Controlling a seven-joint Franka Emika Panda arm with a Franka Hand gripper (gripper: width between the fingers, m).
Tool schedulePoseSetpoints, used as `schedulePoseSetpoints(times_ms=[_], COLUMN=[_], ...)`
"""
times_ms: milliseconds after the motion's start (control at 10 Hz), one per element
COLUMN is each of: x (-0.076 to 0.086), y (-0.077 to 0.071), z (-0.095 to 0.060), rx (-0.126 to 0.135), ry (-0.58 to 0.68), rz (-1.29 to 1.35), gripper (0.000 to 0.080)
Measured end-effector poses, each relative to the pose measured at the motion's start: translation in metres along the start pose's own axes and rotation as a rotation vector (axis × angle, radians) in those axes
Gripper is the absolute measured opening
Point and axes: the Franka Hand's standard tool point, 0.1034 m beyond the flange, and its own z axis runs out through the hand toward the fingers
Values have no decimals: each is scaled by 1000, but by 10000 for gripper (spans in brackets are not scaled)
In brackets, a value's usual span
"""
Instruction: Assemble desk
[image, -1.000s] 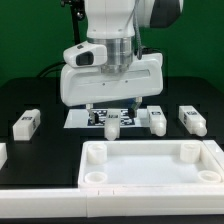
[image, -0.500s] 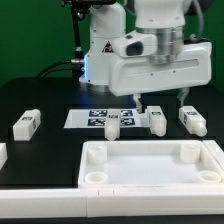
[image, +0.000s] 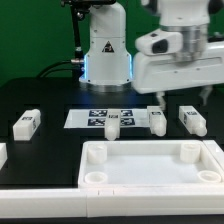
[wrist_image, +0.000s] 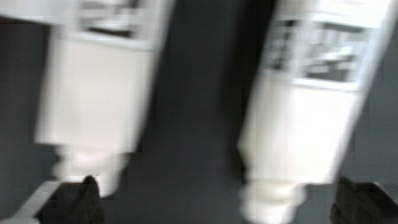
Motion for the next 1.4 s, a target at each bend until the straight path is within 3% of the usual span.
schedulePoseSetpoints(times_ms=[100,200,400,800,1100,1300,1400], x=[7,7,8,-11,-15,-15,-15], y=[-22,-28,-25,-43,-45,-45,-45], z=[5,9,8,44,47,47,47], rx=[3,2,2,-7,-9,-9,-9], ry=[-3,-7,-5,18,11,11,11], rz=[23,17,23,6,3,3,3], gripper=[649,649,649,649,649,427,427])
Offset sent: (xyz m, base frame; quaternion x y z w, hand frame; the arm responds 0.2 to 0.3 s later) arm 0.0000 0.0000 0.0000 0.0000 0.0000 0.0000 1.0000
